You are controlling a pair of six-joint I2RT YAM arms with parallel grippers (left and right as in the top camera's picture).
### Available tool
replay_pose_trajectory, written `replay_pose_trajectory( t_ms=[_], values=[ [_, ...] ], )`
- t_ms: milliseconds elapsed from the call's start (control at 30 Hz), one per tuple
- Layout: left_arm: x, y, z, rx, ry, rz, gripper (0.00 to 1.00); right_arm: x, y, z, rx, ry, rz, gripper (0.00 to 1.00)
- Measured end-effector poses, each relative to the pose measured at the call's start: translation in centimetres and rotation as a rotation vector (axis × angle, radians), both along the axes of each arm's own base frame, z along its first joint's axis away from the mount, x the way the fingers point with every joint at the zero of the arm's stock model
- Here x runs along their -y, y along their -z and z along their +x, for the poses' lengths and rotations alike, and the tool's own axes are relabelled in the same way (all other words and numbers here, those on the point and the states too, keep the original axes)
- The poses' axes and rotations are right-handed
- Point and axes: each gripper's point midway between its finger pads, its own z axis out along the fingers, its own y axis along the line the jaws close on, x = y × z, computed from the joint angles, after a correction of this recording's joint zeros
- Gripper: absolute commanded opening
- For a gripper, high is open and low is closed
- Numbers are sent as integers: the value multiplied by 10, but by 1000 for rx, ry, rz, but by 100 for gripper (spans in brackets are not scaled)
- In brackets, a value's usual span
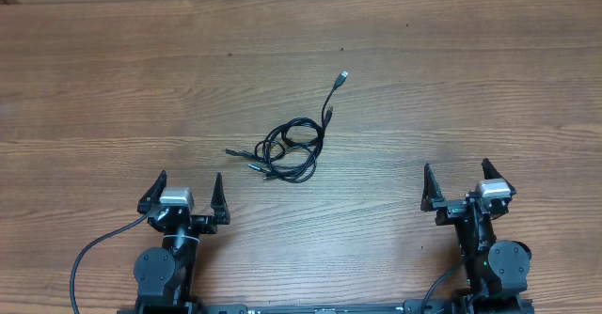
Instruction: Untangle cables
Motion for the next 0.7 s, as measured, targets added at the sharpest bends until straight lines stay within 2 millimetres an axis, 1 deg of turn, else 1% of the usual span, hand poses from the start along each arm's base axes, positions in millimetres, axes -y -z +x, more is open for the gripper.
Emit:
replay_pose_trajectory(
  t_ms=[700],
  values=[
    [2, 0, 0, 0, 12, -1, 100, 0, 0, 0, 0, 0, 0, 100]
  ],
)
